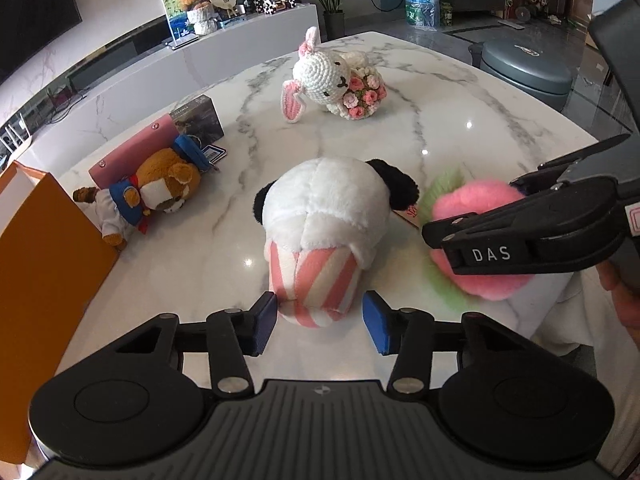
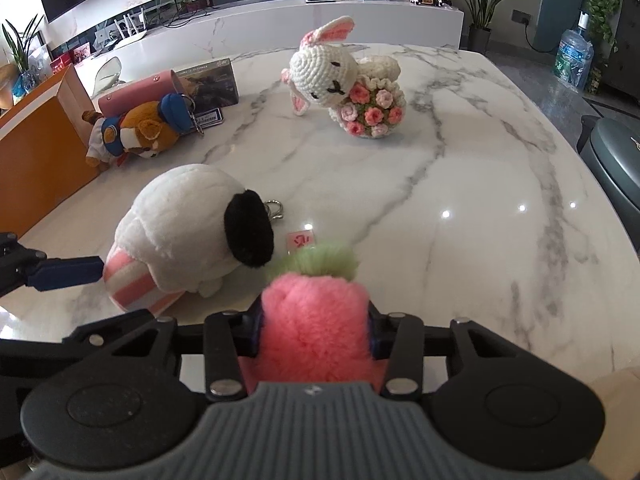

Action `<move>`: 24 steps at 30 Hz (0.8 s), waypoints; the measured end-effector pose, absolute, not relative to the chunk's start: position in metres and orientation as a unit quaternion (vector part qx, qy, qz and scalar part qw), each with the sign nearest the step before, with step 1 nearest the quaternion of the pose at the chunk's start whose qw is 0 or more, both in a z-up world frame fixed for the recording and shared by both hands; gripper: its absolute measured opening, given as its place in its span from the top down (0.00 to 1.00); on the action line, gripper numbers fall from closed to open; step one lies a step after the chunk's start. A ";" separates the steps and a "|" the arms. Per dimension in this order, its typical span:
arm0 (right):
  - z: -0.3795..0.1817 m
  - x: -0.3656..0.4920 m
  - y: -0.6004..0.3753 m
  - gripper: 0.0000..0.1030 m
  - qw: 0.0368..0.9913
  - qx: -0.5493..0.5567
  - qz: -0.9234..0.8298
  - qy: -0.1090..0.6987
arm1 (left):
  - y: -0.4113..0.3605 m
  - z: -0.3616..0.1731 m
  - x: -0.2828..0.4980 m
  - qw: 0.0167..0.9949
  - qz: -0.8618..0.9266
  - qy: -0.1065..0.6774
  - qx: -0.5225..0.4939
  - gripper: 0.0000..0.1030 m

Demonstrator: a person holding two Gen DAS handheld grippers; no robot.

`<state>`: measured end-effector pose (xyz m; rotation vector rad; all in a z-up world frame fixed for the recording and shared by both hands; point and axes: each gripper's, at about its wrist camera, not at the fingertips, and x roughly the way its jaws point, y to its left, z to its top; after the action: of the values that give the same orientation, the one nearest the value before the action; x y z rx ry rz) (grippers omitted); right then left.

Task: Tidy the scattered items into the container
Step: 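Lift the panda plush with the left tool while the right tool lifts the peach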

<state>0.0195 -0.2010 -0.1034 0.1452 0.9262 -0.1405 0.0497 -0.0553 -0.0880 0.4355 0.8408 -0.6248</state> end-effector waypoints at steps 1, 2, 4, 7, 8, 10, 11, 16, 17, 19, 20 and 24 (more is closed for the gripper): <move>-0.103 0.019 -0.202 0.52 0.889 0.072 -0.069 0.446 | -0.054 -0.086 0.051 0.848 -0.291 0.396 0.198 0.39; -0.102 0.018 -0.203 0.50 0.889 0.073 -0.070 0.446 | -0.054 -0.085 0.053 0.850 -0.288 0.397 0.191 0.33; -0.099 0.017 -0.205 0.40 0.889 0.077 -0.074 0.445 | -0.054 -0.083 0.059 0.852 -0.287 0.400 0.178 0.31; -0.094 0.013 -0.206 0.30 0.891 0.070 -0.077 0.441 | -0.056 -0.079 0.067 0.852 -0.291 0.403 0.163 0.30; -0.093 0.012 -0.207 0.30 0.890 0.068 -0.077 0.443 | -0.058 -0.078 0.070 0.852 -0.294 0.403 0.161 0.29; -0.093 0.009 -0.208 0.29 0.888 0.072 -0.075 0.448 | -0.062 -0.076 0.073 0.850 -0.301 0.401 0.160 0.28; -0.093 0.007 -0.209 0.28 0.887 0.074 -0.073 0.451 | -0.064 -0.075 0.075 0.850 -0.304 0.400 0.159 0.27; -0.101 0.005 -0.212 0.27 0.882 0.085 -0.070 0.458 | -0.075 -0.083 0.085 0.844 -0.308 0.411 0.155 0.27; -0.102 0.006 -0.212 0.28 0.882 0.088 -0.069 0.458 | -0.076 -0.085 0.086 0.843 -0.309 0.413 0.155 0.27; -0.105 0.007 -0.213 0.29 0.881 0.093 -0.067 0.460 | -0.079 -0.089 0.087 0.843 -0.307 0.416 0.151 0.27; -0.107 0.008 -0.213 0.29 0.880 0.094 -0.066 0.461 | -0.080 -0.091 0.088 0.843 -0.305 0.417 0.149 0.27; -0.115 0.011 -0.211 0.30 0.878 0.095 -0.062 0.466 | -0.082 -0.096 0.089 0.848 -0.301 0.411 0.145 0.27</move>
<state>0.0108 -0.2113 -0.1149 0.1971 0.9715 -0.1298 0.0888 -0.0825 -0.0958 0.3053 0.8666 -0.6349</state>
